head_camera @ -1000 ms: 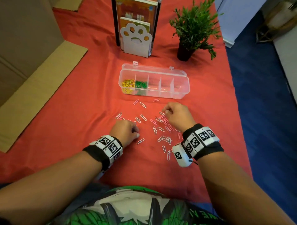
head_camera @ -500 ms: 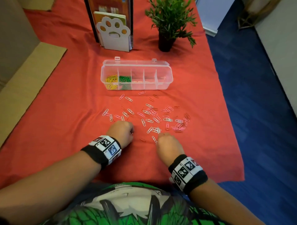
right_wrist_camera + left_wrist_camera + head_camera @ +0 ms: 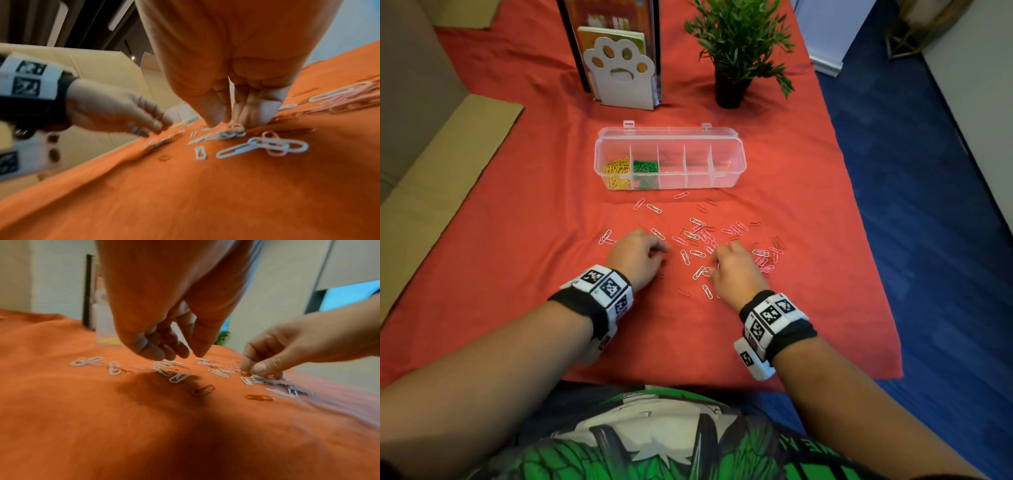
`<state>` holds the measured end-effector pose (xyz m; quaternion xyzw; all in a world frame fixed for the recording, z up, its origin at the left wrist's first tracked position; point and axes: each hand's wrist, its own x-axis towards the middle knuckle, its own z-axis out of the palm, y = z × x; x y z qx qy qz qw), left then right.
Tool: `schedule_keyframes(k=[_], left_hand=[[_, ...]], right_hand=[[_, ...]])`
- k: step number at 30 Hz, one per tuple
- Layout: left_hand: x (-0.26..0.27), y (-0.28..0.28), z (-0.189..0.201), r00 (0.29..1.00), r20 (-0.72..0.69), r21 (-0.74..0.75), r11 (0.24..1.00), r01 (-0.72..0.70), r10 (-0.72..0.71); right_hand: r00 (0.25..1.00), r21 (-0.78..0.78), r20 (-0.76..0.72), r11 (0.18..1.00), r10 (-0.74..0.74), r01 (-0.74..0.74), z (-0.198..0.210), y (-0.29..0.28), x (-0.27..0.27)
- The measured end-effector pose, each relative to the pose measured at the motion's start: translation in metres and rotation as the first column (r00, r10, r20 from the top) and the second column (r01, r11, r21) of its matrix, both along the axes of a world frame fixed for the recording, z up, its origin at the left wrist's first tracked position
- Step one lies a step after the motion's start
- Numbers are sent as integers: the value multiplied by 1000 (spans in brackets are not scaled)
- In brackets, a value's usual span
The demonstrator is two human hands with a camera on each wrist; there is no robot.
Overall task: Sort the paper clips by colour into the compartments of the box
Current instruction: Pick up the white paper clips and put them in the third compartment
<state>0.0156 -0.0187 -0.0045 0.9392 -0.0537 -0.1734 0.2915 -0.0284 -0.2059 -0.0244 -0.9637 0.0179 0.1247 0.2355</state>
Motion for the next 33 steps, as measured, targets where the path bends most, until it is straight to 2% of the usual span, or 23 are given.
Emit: schedule_keyframes(k=[3,5,7,10,12,14,15,16,17,19,20,21,22,23,24,25,26,28,29,30,31,33], left_hand=[[0,-16,-1,961,65,46,963,267,-269],[-2,-23,-7,915,80,104,917,386,-394],[-3,-24,-14,892,74,183,886,427,-445],[-2,-22,-14,895,64,237,878,417,-442],[-2,-20,-14,895,70,244,877,413,-441],[-3,-20,-16,899,79,254,881,399,-430],[-4,-20,-17,906,86,251,889,384,-416],[-4,-20,-18,916,82,242,900,363,-392],[-5,-19,-18,928,75,232,911,340,-365],[-5,-19,-19,944,65,222,927,302,-323],[-4,-18,-19,949,57,227,930,289,-308],[-4,-18,-19,953,49,238,931,278,-298],[-4,-17,-18,957,41,254,929,269,-288],[-4,-16,-17,959,35,268,927,263,-282],[-4,-15,-16,960,26,281,923,261,-279],[-4,-14,-16,960,19,291,920,261,-279],[-4,-13,-16,959,17,297,917,265,-282],[-2,-11,-18,954,16,307,910,280,-299],[0,-11,-19,953,13,307,909,284,-302],[1,-11,-20,954,10,305,910,281,-298],[1,-12,-20,956,8,307,911,277,-293],[2,-13,-20,955,2,313,907,282,-298]], right_hand=[[996,-137,30,988,81,-76,-1,14,-8],[990,-194,32,973,136,-127,2,21,-14],[987,-230,19,961,161,-152,4,26,-17],[984,-262,1,950,176,-169,5,26,-17],[991,-171,-65,977,118,-127,4,21,-12],[987,25,-162,1000,-15,19,2,12,-4],[971,138,-220,983,-91,124,4,8,0],[942,269,-289,930,-170,250,5,5,2],[895,403,-374,827,-244,393,8,1,3],[787,617,-532,494,-312,613,14,-6,3],[756,672,-576,345,-311,655,19,-11,3],[737,698,-601,246,-309,673,21,-16,3],[725,706,-614,194,-311,681,23,-21,4],[719,702,-617,188,-320,687,23,-25,5],[720,688,-606,231,-337,688,22,-28,7],[736,659,-572,330,-362,676,21,-29,9],[770,602,-514,481,-378,638,19,-29,10],[876,373,-369,813,-312,446,17,-25,10],[918,234,-322,920,-232,314,17,-20,7],[945,86,-288,978,-156,188,17,-14,2],[964,-52,-248,995,-93,83,15,-8,-3],[984,-259,-175,965,-22,-25,12,4,-13]])
